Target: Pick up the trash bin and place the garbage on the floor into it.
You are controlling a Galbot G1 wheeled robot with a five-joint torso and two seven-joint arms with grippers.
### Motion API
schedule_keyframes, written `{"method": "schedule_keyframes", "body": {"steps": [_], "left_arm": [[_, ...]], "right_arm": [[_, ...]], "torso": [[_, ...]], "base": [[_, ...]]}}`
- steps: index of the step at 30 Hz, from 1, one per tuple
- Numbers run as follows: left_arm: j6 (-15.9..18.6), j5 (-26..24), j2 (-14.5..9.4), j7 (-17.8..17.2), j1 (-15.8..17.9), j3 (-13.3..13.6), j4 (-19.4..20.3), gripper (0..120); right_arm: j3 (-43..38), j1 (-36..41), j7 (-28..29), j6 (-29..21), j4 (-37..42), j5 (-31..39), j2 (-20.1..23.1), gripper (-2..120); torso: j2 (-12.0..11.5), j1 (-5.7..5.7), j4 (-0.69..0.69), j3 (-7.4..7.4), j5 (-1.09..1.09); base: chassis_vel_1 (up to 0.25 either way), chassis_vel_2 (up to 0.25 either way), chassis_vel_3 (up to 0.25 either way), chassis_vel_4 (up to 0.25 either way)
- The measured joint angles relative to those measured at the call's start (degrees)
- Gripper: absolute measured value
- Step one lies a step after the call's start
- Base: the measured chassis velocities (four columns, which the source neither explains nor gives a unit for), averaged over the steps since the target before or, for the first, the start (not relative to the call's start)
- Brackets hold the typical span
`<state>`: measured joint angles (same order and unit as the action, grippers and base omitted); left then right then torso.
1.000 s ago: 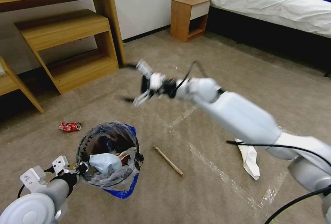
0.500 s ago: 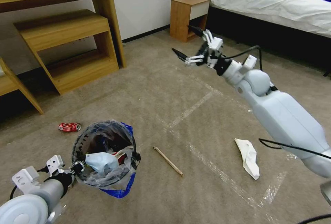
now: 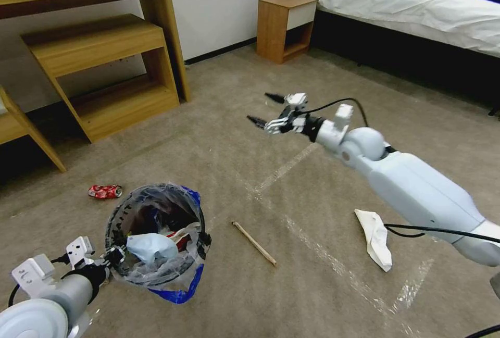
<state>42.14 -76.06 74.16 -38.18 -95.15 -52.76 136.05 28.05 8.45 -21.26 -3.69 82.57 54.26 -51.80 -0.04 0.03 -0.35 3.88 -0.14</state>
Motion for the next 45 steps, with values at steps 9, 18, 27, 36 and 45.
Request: {"method": "schedule_keyframes", "body": {"steps": [9,18,27,36,45], "left_arm": [[0.0,1.2,1.2,0.2,-0.5,0.1,0.0,0],[0.0,1.7,1.6,0.3,0.5,0.5,-0.9,0],[0.0,1.7,1.4,0.3,1.6,0.7,-2.2,0],[0.0,0.9,1.2,-0.2,2.2,1.0,-2.4,0],[0.0,-0.7,1.1,-0.9,2.4,0.5,-1.1,0]], "right_arm": [[7.9,-6.4,8.9,-32.3,5.5,2.7,-3.3,100],[16.7,-11.9,9.9,-39.7,3.4,-1.4,-6.6,100],[22.1,-8.9,10.6,-39.2,-2.1,-6.3,-9.3,100],[24.2,-5.4,13.6,-38.8,-3.2,-6.3,-11.1,100],[26.4,-5.2,15.2,-38.6,-8.0,-7.4,-15.6,100]], "torso": [[0.0,0.0,0.0,0.0,0.0],[0.0,0.0,0.01,0.0,-0.02],[0.0,0.0,0.0,0.0,0.01],[0.0,0.0,0.0,0.0,0.01],[0.0,0.0,0.02,0.0,0.0]], "base": [[0.0,0.0,0.0,0.0],[0.0,0.0,0.0,0.0],[0.0,0.0,0.0,0.0],[0.0,0.0,0.0,0.0],[0.0,0.0,0.0,0.0]]}}
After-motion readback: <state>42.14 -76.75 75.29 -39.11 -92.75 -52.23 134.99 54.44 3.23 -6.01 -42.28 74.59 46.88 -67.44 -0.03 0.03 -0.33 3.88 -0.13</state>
